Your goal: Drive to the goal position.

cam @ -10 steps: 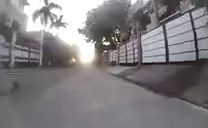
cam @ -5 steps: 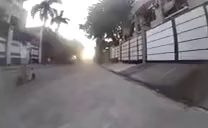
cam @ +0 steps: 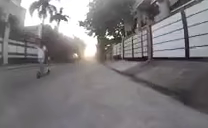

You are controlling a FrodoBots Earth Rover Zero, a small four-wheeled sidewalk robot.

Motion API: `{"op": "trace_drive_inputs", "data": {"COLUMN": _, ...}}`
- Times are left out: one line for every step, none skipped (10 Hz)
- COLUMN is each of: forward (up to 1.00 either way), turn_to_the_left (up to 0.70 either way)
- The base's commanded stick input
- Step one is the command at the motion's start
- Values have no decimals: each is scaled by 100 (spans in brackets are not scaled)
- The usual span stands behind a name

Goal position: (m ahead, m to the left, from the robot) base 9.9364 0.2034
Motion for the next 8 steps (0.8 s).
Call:
{"op": "trace_drive_inputs", "data": {"forward": 100, "turn_to_the_left": 1}}
{"op": "trace_drive_inputs", "data": {"forward": 100, "turn_to_the_left": 1}}
{"op": "trace_drive_inputs", "data": {"forward": 100, "turn_to_the_left": 1}}
{"op": "trace_drive_inputs", "data": {"forward": 100, "turn_to_the_left": 1}}
{"op": "trace_drive_inputs", "data": {"forward": 100, "turn_to_the_left": -29}}
{"op": "trace_drive_inputs", "data": {"forward": 100, "turn_to_the_left": -39}}
{"op": "trace_drive_inputs", "data": {"forward": 100, "turn_to_the_left": -29}}
{"op": "trace_drive_inputs", "data": {"forward": 100, "turn_to_the_left": -12}}
